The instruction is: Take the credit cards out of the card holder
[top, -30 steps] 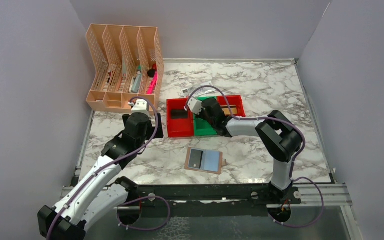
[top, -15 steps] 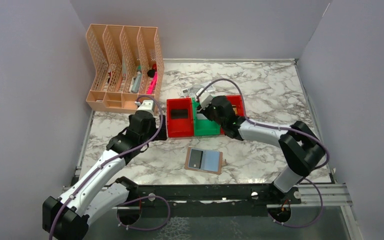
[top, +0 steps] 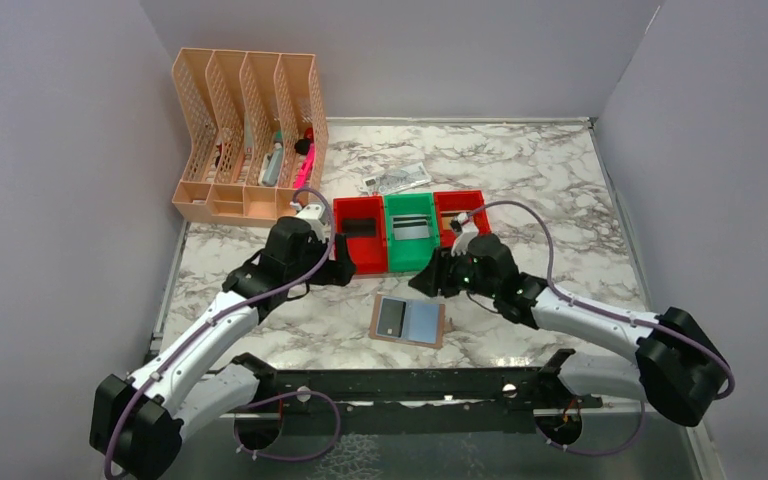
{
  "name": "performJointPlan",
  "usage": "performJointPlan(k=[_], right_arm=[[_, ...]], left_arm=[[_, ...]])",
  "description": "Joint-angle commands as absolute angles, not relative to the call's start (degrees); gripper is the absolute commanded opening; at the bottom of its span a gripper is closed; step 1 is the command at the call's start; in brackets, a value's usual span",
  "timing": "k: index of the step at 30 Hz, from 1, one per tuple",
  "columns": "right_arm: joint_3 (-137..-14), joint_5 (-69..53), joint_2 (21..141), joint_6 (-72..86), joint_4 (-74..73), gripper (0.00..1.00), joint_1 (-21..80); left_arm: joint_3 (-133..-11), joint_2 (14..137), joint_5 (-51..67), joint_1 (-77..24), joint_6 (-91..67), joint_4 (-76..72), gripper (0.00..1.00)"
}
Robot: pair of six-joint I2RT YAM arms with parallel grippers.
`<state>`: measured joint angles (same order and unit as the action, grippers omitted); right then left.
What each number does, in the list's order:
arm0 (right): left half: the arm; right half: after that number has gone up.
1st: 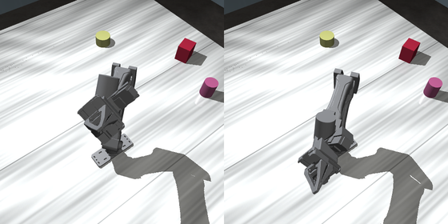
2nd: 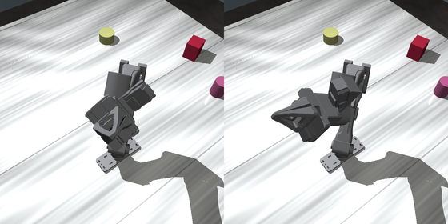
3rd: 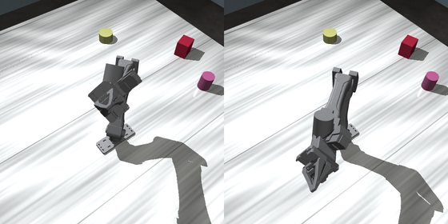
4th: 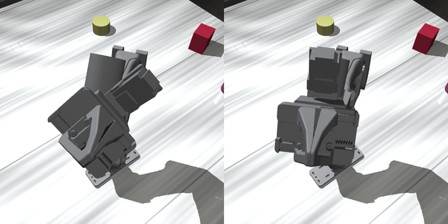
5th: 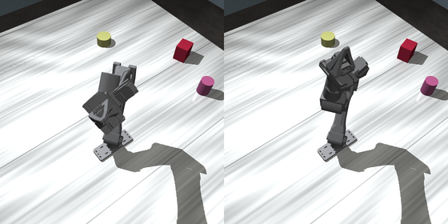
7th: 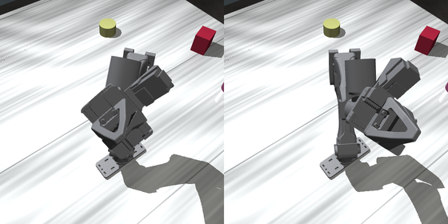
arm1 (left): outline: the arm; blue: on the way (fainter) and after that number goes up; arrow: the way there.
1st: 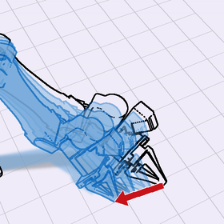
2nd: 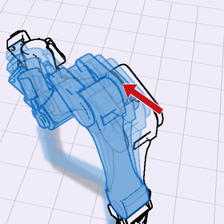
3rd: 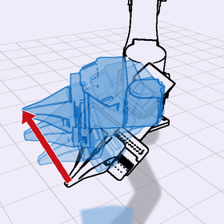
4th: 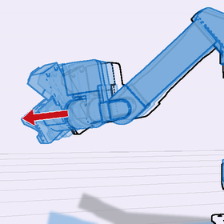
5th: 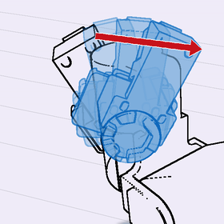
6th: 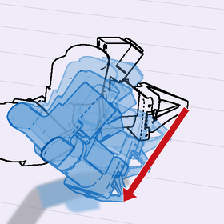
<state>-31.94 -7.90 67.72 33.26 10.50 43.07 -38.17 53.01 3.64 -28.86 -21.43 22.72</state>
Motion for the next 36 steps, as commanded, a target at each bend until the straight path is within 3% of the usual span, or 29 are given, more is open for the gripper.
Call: performJointPlan(k=[1,9,25,36], right_arm=[[-25.2,-23.2,68.0,49.4,17.3,0.47,43.4],[-26.9,-25.9,75.0,49.8,16.4,0.41,44.1],[-29.9,-17.9,87.6,53.2,13.7,0.4,47.1],[-25.0,-12.5,91.6,59.1,16.2,0.36,47.1]], left_arm=[[-35.4,55.7,14.7,-28.6,-26.6,16.1,0.75],[-33.2,60.2,23.5,-28.6,-31.1,9.8,0.59],[-32.7,66.5,27.4,-29.8,-30.4,9.1,0.58],[-33.6,73.8,24.6,-36.8,-29.7,8.1,0.45]])
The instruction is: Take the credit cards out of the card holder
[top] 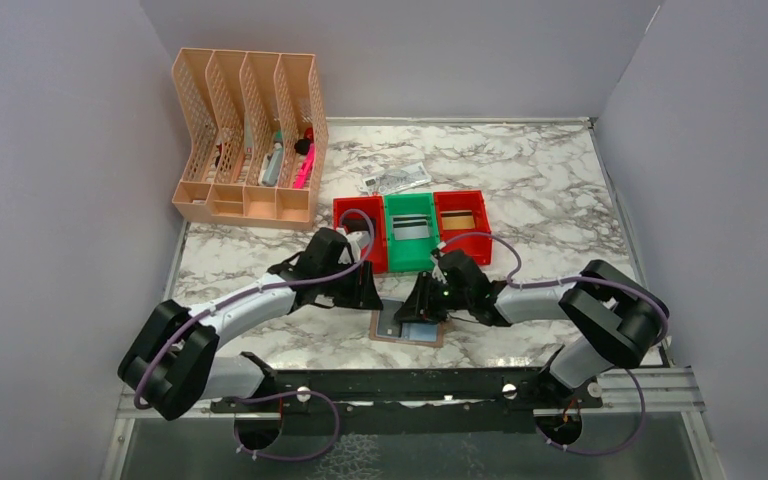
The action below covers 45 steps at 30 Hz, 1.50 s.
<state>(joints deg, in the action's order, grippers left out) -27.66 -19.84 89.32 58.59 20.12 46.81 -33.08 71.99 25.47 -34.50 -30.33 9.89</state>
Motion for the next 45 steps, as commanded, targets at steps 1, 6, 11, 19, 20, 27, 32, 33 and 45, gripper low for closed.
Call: performJointPlan(k=[1,6,11,19,20,27,32,33,45], right_arm=[[-25.0,-12.7,91.9,59.0,16.5,0.35,47.1],[-24.5,-13.5,93.1,60.2,18.2,0.33,47.1],[-23.5,-13.3,92.3,61.4,19.9,0.31,47.1],[-23.5,-14.1,89.9,61.7,20.6,0.27,47.1],[-23.4,-14.6,89.6,62.0,21.1,0.26,47.1],[-23.1,-17.1,88.4,63.1,25.4,0.2,47.1],[-24.1,-11.8,87.2,62.5,17.9,0.22,47.1],[-24.1,-11.3,87.1,62.3,17.2,0.23,47.1],[-24.3,-14.4,90.5,62.4,19.4,0.24,47.1]], left_arm=[[-33.6,74.4,24.4,-37.3,-29.9,7.8,0.43],[-34.1,77.1,24.3,-40.0,-30.6,5.6,0.37],[-34.1,79.5,21.7,-42.0,-32.9,3.5,0.28],[-33.2,80.6,20.8,-42.9,-33.9,1.7,0.22],[-33.1,80.6,20.8,-42.9,-34.0,1.4,0.22],[-32.3,79.3,19.4,-43.1,-34.5,1.7,0.2],[-32.8,76.4,12.1,-43.1,-34.8,5.3,0.31],[-32.9,76.2,11.2,-43.1,-34.9,5.9,0.33],[-33.3,79.2,16.6,-44.0,-33.9,4.0,0.29]])
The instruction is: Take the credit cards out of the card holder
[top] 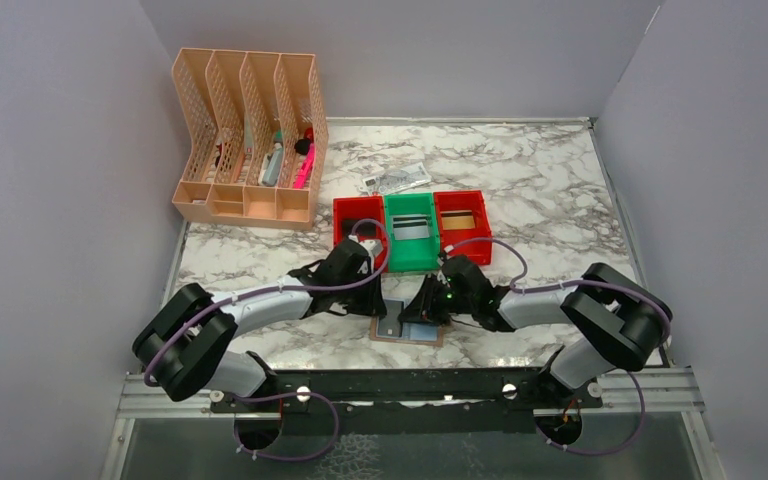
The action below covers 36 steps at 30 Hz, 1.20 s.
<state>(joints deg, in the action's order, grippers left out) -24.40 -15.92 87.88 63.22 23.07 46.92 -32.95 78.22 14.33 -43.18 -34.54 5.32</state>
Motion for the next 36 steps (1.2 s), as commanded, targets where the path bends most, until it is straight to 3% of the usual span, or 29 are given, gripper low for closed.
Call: performJointPlan(k=[1,12,15,18,21,36], right_arm=[[-24.3,-14.5,90.7,62.5,19.7,0.23,47.1],[-22.4,-18.2,89.5,64.4,27.9,0.21,47.0],[-20.9,-20.1,89.7,66.2,32.6,0.16,46.5],[-20.4,-22.0,90.4,67.0,36.1,0.13,46.2],[-20.4,-22.0,90.4,66.8,35.9,0.02,46.1],[-17.5,-18.3,82.9,65.8,28.4,0.01,45.7]], left_arm=[[-33.2,79.1,16.8,-44.1,-33.9,3.7,0.27],[-32.6,79.4,17.9,-44.8,-33.9,2.7,0.07],[-31.9,79.0,18.2,-45.0,-34.3,2.0,0.05],[-31.2,78.6,18.4,-45.1,-34.9,1.1,0.03],[-30.8,78.2,18.2,-45.1,-35.5,0.5,0.02],[-31.5,77.5,14.1,-45.1,-35.4,2.8,0.01]])
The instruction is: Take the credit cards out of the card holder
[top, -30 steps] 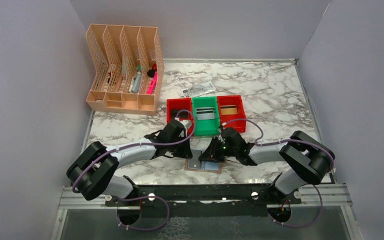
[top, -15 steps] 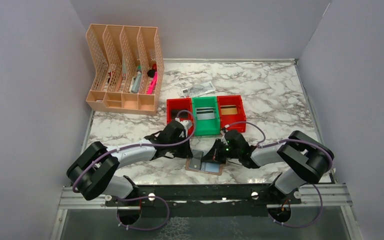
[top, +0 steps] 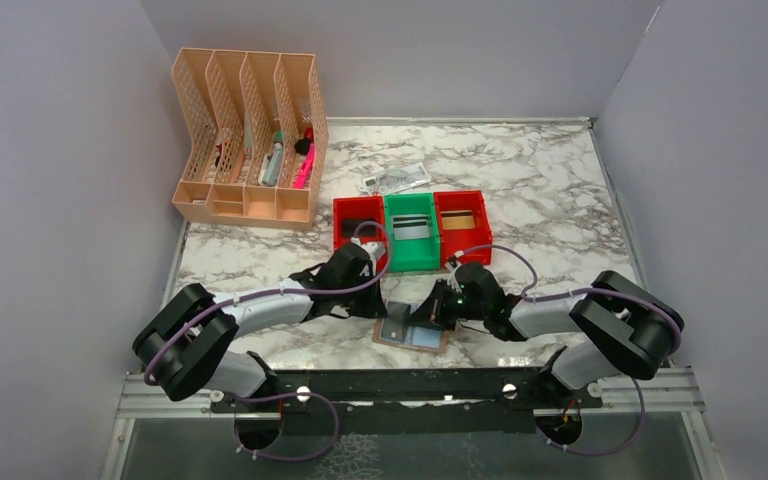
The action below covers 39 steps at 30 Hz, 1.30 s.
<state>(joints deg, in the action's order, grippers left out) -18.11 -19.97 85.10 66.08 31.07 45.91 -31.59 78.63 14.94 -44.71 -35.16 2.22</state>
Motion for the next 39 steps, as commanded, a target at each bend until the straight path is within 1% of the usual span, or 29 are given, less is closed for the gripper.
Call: performJointPlan(k=[1,12,22,26,30,32,35,39], right_arm=[[-17.5,-18.0,82.5,65.6,27.6,0.01,45.6],[-17.4,-14.4,76.5,64.1,20.1,0.01,45.5],[-17.8,-16.6,74.1,64.0,19.5,0.01,45.0],[-17.9,-15.3,73.4,63.9,17.6,0.01,45.0],[-17.7,-13.7,73.5,63.5,16.0,0.01,45.0],[-17.6,-13.8,74.3,63.4,16.4,0.01,45.0],[-17.9,-14.3,76.3,63.5,16.9,0.01,45.0],[-18.0,-14.5,78.8,63.8,17.6,0.01,45.0]], left_arm=[[-31.6,77.3,13.9,-45.0,-35.3,2.8,0.01],[-32.1,77.6,13.7,-45.1,-35.3,3.1,0.01],[-32.3,76.4,11.7,-45.1,-35.6,4.3,0.02],[-32.8,75.6,10.0,-45.1,-35.0,6.1,0.13],[-34.2,74.7,8.6,-45.1,-34.2,8.5,0.31],[-34.6,74.2,9.2,-45.1,-34.4,8.3,0.37],[-34.8,73.2,12.0,-45.1,-35.0,6.1,0.41],[-34.7,72.4,17.6,-45.5,-35.0,1.5,0.41]])
